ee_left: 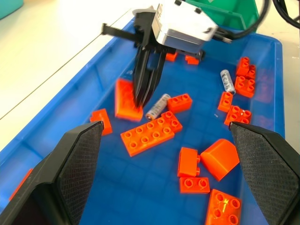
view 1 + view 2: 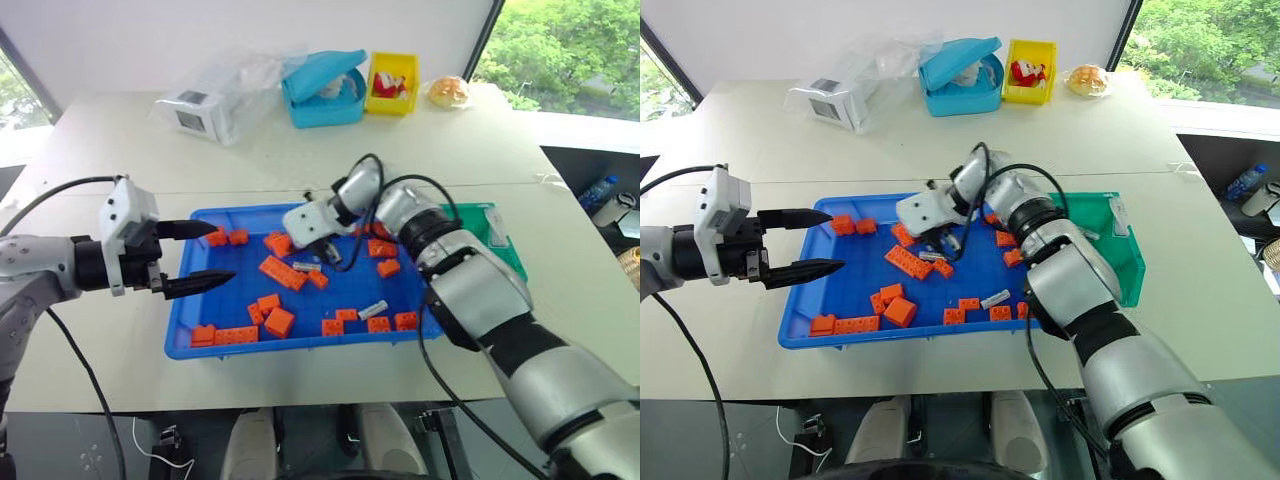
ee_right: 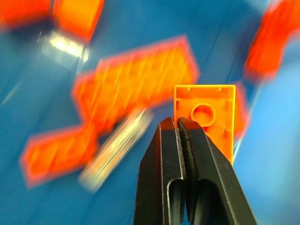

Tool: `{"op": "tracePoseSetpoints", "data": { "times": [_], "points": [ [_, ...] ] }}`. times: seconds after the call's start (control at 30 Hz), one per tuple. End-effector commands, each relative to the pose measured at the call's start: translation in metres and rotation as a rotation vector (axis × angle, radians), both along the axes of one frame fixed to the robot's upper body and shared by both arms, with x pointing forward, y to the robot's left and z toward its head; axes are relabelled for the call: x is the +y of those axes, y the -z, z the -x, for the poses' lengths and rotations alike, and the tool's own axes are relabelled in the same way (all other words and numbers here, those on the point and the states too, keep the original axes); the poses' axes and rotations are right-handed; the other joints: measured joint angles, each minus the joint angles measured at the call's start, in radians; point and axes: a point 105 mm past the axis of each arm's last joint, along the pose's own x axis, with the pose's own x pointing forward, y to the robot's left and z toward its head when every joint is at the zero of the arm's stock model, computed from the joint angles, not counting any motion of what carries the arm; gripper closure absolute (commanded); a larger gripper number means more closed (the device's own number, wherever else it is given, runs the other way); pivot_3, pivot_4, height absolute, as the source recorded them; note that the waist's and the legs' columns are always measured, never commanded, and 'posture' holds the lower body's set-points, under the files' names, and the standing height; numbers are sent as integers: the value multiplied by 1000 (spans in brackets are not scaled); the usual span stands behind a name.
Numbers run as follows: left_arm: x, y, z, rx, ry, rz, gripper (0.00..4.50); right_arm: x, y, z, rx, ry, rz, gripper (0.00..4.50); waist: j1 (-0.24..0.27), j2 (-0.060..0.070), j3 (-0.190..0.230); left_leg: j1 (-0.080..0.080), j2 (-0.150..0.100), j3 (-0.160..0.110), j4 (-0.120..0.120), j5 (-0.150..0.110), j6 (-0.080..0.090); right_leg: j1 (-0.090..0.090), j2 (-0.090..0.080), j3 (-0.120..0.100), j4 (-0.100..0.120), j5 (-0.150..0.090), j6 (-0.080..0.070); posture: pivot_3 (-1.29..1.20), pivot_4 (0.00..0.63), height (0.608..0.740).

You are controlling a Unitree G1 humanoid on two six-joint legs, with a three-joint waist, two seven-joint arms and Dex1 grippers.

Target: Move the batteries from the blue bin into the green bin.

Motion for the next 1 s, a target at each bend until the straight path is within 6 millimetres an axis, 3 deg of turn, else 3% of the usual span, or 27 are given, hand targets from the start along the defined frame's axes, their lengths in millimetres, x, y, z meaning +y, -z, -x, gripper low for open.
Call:
{"op": "tracePoseSetpoints", "data": {
  "times": [0.03,0.1,0.2,0.37,0.5,0.63,0.77,1.0],
  "points": [
    [-2,-8,2,-43,12,-5,0,39,-14,20,-4,-75,-112,4462,1,0,0,0,0,0,0,0,0,0,0,0,0,0,0,0,150,736],
    [-1,-8,3,-42,7,-7,0,50,-8,28,34,-84,-122,4462,5,0,0,-1,0,0,0,0,0,0,0,0,0,0,0,0,150,736],
    [1,-8,5,-42,0,-9,0,54,-1,35,58,-93,-119,3606,15,-1,0,-1,-1,-1,1,0,0,1,-3,-2,-1,0,0,0,150,736],
    [2,-7,6,-38,-7,-8,0,40,-5,36,45,-112,-95,1090,14,-1,0,-1,-1,-1,1,0,0,2,-3,-2,-3,-1,-2,0,150,736],
    [1,-5,5,-36,-5,-4,0,18,-16,26,14,-74,-79,1090,10,-1,0,-1,-1,-2,1,0,0,2,-2,-3,-3,0,0,0,150,736],
    [-1,-4,3,-35,8,-1,0,-17,-17,11,-1,26,-41,1090,9,-1,0,-1,-1,-2,1,0,0,2,-2,-3,-3,0,0,0,150,736],
    [-4,-5,-1,-37,25,1,0,-45,-7,-4,2,151,-14,1090,8,-1,-1,-1,-1,-2,1,0,0,2,-2,-3,-3,0,0,0,150,736],
    [-9,-4,-5,-30,63,-8,0,-67,14,-18,8,284,-8,1090,3,-1,0,-1,0,-2,0,0,0,1,-1,-3,-2,0,0,0,150,736]
  ]
}}
